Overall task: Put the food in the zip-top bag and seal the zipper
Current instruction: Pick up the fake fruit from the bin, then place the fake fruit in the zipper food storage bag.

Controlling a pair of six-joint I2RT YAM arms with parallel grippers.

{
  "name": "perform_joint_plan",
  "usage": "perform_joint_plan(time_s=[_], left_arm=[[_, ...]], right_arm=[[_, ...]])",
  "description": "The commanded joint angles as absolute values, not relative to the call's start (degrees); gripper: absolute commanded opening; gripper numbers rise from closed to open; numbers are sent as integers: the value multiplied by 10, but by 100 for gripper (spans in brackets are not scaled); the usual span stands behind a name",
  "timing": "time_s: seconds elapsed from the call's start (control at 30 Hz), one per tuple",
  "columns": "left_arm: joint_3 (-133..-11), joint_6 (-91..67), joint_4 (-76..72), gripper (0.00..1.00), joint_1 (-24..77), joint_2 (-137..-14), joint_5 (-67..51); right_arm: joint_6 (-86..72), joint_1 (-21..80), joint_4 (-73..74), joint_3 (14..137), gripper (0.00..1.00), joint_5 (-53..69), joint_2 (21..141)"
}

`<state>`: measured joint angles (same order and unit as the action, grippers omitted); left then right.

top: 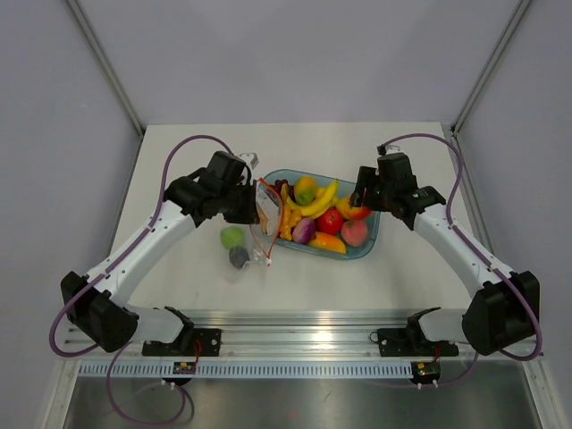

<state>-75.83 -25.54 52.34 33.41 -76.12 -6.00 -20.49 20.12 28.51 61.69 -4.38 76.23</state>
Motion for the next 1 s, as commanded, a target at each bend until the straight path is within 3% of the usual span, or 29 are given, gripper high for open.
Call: perform_joint_plan(time_s=[0.0, 0.4, 0.97], left_arm=[[-764, -260, 491, 0, 337, -748, -80], [-760, -260, 488, 0, 337, -753, -82], [-761, -265, 482, 0, 337, -745, -96]], right_arm=[[-217, 200, 288, 619, 35, -29, 738], [-236, 203, 297, 641, 32, 39, 706], [-252, 425, 287, 827, 32, -7, 806]])
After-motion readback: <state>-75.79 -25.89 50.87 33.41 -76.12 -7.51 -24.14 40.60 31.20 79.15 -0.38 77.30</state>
